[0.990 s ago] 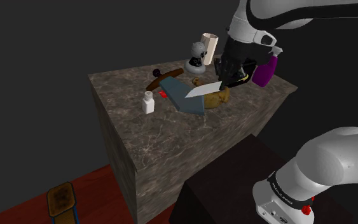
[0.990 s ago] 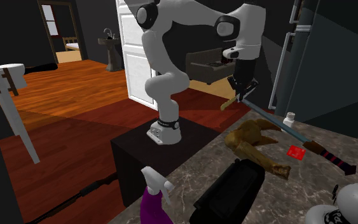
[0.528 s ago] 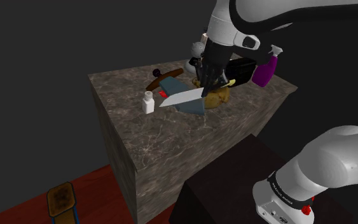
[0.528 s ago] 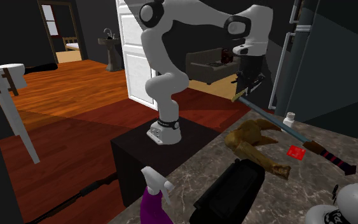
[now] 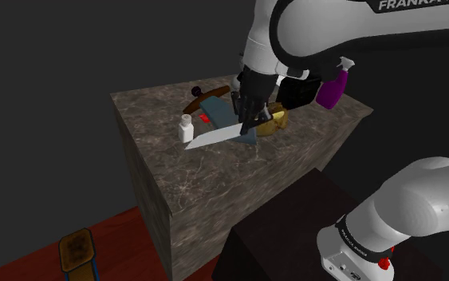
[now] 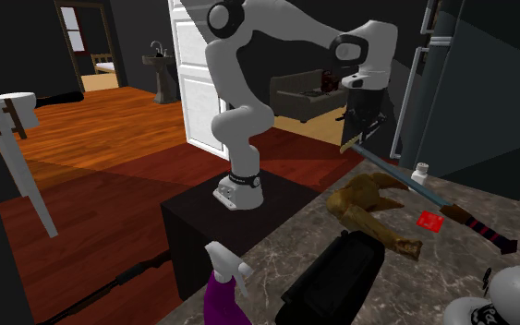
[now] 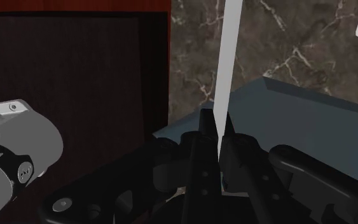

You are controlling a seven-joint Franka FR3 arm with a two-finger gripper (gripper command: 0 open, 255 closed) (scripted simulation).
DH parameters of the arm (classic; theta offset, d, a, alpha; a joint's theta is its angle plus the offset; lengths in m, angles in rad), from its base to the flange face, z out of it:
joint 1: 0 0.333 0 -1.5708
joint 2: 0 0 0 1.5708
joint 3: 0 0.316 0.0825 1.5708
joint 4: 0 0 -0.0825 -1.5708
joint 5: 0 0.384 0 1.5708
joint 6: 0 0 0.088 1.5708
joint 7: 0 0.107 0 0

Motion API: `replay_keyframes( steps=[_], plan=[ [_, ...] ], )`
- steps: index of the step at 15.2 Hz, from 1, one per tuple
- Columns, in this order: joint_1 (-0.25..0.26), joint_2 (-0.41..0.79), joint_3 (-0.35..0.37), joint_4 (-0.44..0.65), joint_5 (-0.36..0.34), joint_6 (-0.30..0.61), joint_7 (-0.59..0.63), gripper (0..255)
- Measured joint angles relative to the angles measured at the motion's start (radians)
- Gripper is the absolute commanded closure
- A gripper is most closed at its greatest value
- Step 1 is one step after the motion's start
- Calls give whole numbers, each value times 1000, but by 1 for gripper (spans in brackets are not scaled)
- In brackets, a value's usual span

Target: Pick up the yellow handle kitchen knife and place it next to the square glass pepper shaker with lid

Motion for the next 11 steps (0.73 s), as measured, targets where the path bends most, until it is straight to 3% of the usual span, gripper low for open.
replay_keyframes(
  steps=[11],
  plan=[
    [0,55,45,-108,18,162,-1,255]
  ],
)
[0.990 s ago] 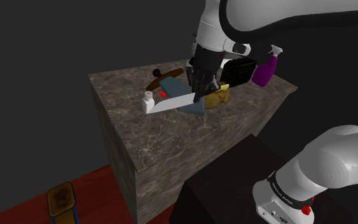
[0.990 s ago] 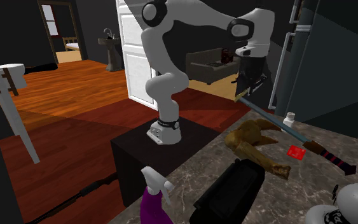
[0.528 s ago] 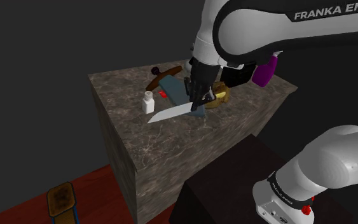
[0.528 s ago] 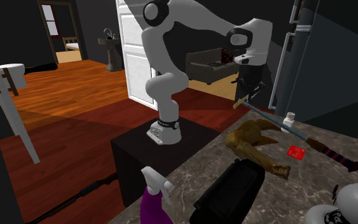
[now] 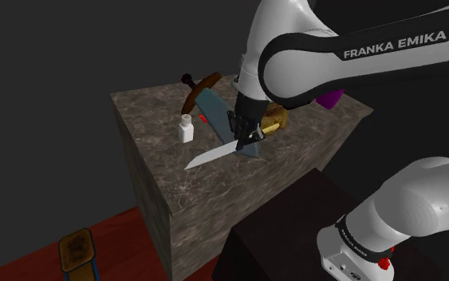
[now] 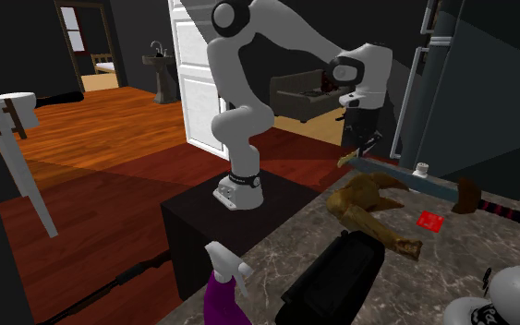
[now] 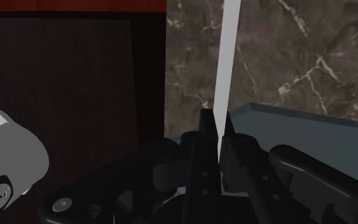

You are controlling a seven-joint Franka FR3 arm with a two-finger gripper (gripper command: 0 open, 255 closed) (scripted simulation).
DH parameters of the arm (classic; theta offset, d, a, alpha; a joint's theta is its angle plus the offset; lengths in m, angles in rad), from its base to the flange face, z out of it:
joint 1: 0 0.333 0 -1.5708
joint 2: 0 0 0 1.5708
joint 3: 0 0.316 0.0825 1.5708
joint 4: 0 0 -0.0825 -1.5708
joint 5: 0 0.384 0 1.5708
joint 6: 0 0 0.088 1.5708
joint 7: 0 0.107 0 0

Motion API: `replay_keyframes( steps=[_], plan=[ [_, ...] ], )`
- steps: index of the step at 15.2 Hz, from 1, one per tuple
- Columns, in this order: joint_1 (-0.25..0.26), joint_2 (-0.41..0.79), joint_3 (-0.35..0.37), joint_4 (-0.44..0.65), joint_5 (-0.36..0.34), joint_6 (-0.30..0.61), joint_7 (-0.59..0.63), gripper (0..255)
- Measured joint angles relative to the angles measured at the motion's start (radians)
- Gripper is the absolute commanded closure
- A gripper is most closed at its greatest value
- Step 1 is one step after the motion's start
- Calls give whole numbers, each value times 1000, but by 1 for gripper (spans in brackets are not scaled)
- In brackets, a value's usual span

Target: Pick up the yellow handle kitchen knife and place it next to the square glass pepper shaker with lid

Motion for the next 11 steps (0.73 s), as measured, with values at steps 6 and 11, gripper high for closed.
replay_keyframes(
  steps=[6,11],
  plan=[
    [-3,45,29,-50,6,95,4,255],
    [-13,98,56,-83,2,182,12,255]
  ],
)
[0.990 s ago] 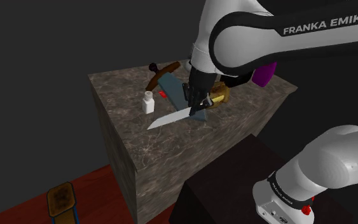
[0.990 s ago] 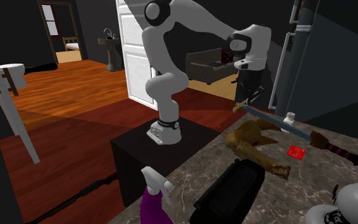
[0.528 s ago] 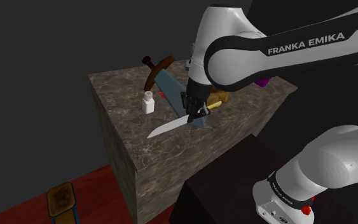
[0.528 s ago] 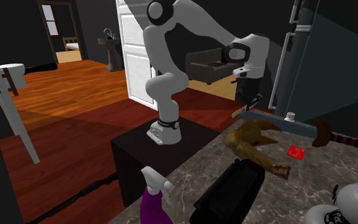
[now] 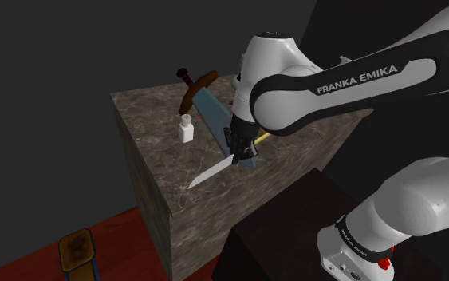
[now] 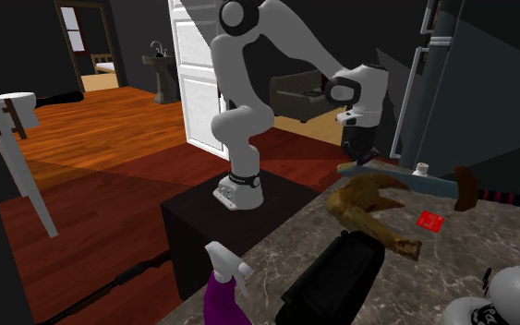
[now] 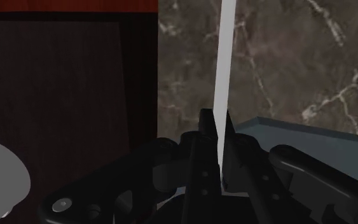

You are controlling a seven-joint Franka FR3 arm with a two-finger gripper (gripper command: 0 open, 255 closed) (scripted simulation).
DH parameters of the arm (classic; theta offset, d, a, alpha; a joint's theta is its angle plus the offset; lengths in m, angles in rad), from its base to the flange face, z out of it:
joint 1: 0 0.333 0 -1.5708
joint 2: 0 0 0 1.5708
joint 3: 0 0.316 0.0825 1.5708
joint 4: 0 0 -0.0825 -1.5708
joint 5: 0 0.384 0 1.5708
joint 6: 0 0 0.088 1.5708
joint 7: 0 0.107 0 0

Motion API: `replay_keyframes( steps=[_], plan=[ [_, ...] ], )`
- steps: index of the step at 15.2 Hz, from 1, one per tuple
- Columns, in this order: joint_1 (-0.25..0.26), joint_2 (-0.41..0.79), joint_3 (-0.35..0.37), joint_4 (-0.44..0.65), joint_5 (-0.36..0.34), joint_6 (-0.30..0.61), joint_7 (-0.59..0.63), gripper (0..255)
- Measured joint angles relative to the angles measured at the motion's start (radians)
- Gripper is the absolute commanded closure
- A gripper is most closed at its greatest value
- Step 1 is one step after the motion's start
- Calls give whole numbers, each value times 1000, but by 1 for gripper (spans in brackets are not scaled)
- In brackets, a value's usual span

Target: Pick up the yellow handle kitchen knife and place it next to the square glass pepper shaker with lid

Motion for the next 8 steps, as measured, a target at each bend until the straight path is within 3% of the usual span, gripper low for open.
replay_keyframes(
  steps=[7,8],
  plan=[
    [-5,24,10,-12,-4,37,4,255],
    [-5,25,10,-13,-4,37,4,0]
  ],
)
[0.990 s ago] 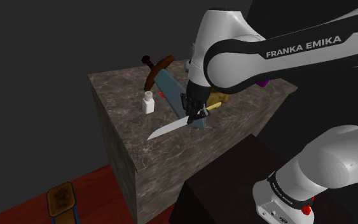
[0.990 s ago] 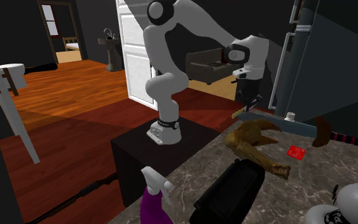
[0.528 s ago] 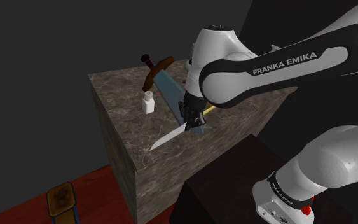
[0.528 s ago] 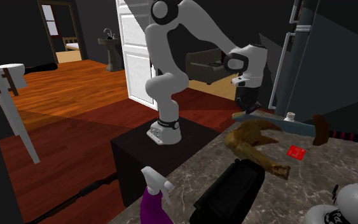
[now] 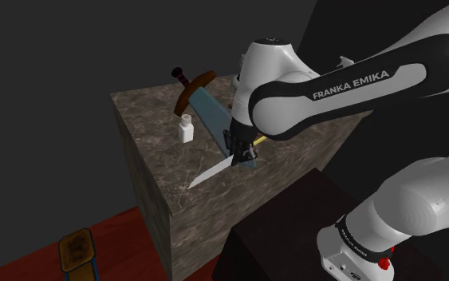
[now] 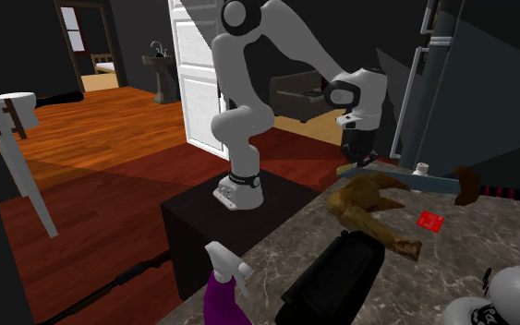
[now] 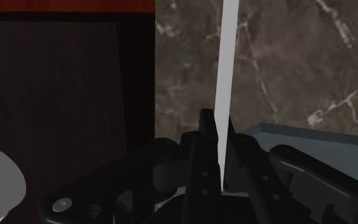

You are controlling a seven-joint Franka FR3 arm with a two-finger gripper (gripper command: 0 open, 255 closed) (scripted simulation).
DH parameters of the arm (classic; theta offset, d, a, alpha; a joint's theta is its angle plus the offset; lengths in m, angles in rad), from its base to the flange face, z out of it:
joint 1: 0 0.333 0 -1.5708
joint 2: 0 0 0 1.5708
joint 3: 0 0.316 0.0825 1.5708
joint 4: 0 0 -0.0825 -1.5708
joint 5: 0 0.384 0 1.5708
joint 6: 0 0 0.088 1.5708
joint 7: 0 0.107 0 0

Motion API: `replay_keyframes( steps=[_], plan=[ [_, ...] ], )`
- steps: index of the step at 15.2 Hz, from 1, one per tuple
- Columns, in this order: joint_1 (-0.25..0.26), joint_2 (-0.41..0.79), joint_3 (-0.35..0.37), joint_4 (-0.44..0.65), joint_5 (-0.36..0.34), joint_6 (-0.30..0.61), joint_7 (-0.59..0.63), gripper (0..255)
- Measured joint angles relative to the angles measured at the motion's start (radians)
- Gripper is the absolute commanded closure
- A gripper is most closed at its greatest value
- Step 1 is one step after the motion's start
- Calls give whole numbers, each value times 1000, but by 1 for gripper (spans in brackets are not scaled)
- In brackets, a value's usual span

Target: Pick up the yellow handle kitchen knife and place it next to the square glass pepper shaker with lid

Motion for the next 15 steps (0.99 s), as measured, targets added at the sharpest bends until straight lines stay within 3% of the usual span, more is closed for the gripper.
replay_keyframes(
  steps=[6,11,15],
  plan=[
    [0,1,1,0,0,0,0,0],
    [11,-79,-41,57,4,-135,-13,0],
    [15,-94,-49,64,5,-157,-15,0]
  ],
)
